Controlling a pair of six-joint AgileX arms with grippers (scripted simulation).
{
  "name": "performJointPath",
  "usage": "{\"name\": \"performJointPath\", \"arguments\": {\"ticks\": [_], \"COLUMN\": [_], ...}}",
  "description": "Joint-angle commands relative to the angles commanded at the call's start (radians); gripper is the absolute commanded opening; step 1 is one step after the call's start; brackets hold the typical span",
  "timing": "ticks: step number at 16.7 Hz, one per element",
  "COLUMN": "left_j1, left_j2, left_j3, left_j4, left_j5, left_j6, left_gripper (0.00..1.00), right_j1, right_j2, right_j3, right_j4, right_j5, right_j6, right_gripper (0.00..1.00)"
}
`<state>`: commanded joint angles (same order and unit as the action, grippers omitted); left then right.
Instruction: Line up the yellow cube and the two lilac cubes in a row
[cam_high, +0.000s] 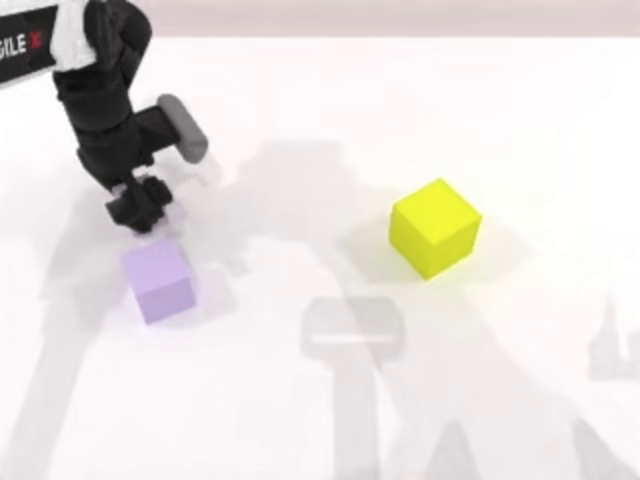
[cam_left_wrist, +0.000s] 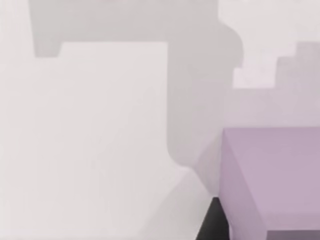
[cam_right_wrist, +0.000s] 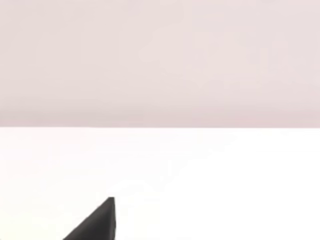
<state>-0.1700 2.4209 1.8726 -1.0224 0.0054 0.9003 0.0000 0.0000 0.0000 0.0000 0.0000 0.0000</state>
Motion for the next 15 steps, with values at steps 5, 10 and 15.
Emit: {"name": "performJointPath", "arguments": {"ticks": [5, 10, 15], "left_j1": [0.0, 0.004, 0.017], "left_j2": [0.0, -0.043, -0.076], "left_j3": [0.0, 0.038, 0.168], "left_j4": [0.0, -0.064, -0.24], "left_j5": [0.0, 0.015, 0.014], "left_j6": [0.0, -0.012, -0.013], "left_gripper": [0.0, 0.0, 0.0], "right_j1": [0.0, 0.0, 0.0], "right_j2": [0.0, 0.0, 0.0], "right_j3": [0.0, 0.0, 0.0], "right_j4": [0.0, 0.0, 0.0], "right_j5": [0.0, 0.0, 0.0], "right_j6": [0.0, 0.0, 0.0], "right_gripper": [1.0, 1.0, 1.0]}}
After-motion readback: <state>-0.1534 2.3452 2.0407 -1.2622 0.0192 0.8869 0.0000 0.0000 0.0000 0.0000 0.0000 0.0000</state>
